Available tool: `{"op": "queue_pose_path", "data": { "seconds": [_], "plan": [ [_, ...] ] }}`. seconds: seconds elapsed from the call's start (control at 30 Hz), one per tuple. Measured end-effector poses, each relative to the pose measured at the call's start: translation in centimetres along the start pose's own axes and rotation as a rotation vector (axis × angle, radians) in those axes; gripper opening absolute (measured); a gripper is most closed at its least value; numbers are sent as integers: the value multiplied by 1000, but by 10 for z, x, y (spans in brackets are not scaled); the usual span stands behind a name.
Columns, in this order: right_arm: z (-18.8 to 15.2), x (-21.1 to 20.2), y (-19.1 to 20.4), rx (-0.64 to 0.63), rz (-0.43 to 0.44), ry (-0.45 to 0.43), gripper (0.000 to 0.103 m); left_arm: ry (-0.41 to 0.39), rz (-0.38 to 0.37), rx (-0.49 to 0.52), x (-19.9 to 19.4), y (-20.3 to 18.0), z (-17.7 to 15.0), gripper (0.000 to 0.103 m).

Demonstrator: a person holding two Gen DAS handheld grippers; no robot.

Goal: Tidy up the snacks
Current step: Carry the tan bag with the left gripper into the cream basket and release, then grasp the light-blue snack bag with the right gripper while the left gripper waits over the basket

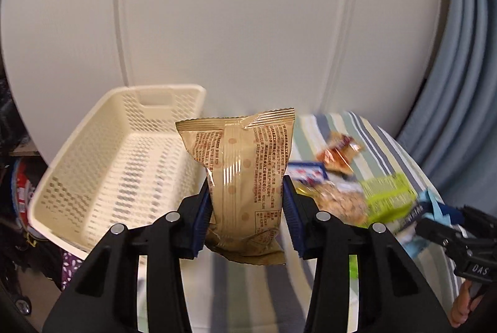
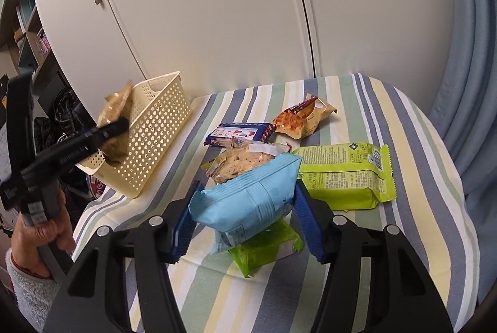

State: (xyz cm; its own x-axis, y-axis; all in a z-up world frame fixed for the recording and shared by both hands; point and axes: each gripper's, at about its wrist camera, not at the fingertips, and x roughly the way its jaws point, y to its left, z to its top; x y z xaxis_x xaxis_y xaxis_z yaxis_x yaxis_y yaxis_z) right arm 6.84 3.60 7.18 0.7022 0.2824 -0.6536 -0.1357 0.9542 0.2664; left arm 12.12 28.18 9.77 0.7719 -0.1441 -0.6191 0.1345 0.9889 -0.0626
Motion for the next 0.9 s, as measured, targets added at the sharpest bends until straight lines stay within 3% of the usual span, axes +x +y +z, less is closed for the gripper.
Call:
{"op": "queue_pose_path", "data": {
  "seconds": [0.33,0.6,0.7,0.77,0.9],
  "plan": [
    [1,4,10,-6,-11,5,58,-75,161,-144,-9,71,22,44],
    [1,9,16,-2,-24,6,58,-64,224,-167,4,88,10,45],
    [3,9,18,-4,-29,-2,58,-57,231,-180,8,92,7,56],
    [4,10,21,-15,-37,1,58,-66,237,-190,7,95,5,87],
    [2,16,19,-1,-43,21,62,-91,280,-190,0,100,1,98]
  ]
}}
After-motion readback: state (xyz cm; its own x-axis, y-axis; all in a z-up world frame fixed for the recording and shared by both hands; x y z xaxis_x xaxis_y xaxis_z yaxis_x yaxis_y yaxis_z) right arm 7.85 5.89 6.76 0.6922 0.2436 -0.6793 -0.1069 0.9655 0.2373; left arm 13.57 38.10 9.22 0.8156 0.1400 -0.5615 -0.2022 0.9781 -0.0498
